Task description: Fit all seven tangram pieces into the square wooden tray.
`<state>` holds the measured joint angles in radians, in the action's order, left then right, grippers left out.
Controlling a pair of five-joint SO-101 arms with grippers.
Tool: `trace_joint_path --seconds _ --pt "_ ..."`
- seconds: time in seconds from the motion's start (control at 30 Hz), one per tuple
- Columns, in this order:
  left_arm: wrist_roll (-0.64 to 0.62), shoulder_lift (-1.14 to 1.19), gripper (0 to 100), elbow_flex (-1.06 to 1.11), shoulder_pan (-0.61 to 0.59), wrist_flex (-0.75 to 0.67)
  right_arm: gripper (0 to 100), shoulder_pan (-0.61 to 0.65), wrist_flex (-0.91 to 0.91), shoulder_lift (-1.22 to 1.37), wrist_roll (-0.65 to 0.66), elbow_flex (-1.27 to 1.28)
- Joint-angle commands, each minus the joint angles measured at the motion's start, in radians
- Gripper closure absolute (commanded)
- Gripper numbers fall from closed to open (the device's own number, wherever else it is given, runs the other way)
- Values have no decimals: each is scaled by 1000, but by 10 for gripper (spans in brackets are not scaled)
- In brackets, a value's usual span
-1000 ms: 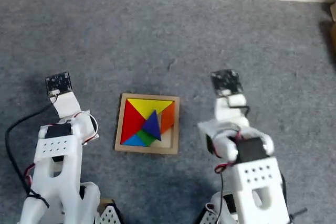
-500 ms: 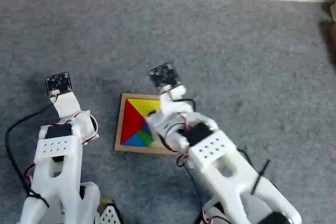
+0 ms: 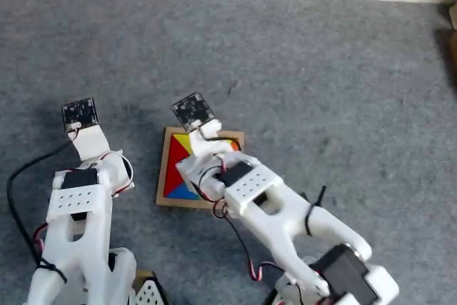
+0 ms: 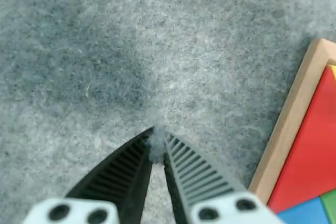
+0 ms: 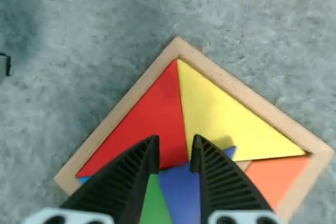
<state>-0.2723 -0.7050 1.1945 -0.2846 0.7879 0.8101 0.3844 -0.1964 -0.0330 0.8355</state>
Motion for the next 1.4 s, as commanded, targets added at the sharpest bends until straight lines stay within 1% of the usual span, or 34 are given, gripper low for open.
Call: trace_joint_path --seconds 0.0,0.07,0.17,0.47,0.63,0.8,0.9,1.07,1.17,1.27,1.37 --pt "11 -30 990 -2 -10 -12 893 48 -22 30 -3 -68" --pt "11 -30 990 -2 -10 -12 893 58 1 33 -2 -67" --pt "11 -30 990 -2 -10 -12 893 65 104 33 -2 -71" --pt "11 -30 990 -2 -10 -12 893 61 308 31 0 -71" --pt "11 -30 990 -2 -10 -12 893 65 360 27 107 -71" --pt "11 -30 990 -2 -10 -12 893 59 407 -105 117 -71" --pt "11 -30 990 -2 -8 -12 893 45 426 -219 117 -70" --pt "11 -28 990 -2 -7 -12 893 -74 420 -323 110 -65" --pt "11 -28 990 -2 -7 -12 893 -139 414 -305 109 -68" --pt "11 -28 990 -1 -7 -12 893 -170 358 -248 109 -64" --pt "11 -28 990 -1 -7 -12 893 -170 338 -165 44 -65"
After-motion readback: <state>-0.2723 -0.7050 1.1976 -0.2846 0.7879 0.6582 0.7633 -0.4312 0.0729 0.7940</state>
